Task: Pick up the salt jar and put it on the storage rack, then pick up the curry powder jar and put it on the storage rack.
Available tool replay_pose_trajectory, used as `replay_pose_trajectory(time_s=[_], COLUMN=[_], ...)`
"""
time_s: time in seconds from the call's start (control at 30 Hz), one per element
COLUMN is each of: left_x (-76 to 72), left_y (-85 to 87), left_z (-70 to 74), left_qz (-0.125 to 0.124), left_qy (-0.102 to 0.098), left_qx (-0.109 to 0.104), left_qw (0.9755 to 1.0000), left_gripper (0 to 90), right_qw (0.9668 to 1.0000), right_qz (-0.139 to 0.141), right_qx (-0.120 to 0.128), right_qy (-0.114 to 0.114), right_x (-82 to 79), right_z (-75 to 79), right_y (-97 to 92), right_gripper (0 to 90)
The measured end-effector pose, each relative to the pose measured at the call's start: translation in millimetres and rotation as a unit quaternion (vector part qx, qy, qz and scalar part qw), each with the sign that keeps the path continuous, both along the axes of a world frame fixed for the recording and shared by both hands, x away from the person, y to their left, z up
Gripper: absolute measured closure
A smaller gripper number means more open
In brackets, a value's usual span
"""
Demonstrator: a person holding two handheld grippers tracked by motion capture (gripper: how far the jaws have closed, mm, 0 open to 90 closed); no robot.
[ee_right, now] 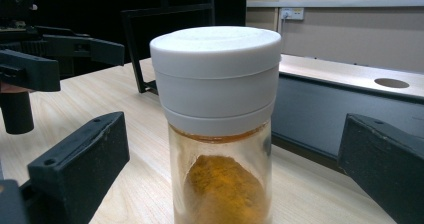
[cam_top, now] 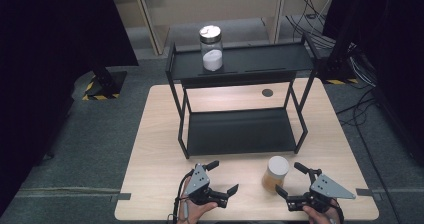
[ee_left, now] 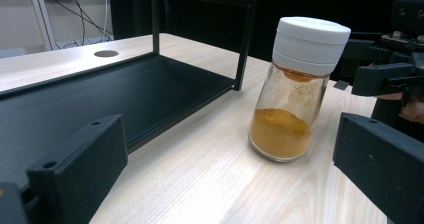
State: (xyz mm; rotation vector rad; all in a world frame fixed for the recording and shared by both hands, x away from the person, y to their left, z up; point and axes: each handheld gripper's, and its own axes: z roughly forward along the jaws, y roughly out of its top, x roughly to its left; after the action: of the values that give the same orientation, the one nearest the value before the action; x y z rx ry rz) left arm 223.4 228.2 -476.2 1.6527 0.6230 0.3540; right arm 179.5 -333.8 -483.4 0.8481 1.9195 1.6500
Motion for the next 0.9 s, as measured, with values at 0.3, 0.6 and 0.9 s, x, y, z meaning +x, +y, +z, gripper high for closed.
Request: replay_pose_trajectory(time_s=[0.3,0.6,0.9], left_x=[1.3,1.1,0.4], left_y=[1.9,2.2,1.6], left_z=[-0.2,-0.5,-1.2], left_qz=[0.008,0.01,0.008], left_qy=[0.001,0.002,0.001], left_qx=[-0.002,-0.004,0.0], left_qw=[1.0,0.9999,1.0], left_gripper=[0.4,0.4,0.4], right_qw=[1.0,1.0,1.0], right_qz=[-0.002,-0.002,0.0], right_qx=[0.002,0.004,0.001], right_qy=[0.003,0.002,-0.003], right_x=[0.9,1.0,0.6], right_z=[-0.8,-0.6,-0.2], right_y=[-1.6,-1.8,-0.4], right_gripper=[0.4,0.4,0.4])
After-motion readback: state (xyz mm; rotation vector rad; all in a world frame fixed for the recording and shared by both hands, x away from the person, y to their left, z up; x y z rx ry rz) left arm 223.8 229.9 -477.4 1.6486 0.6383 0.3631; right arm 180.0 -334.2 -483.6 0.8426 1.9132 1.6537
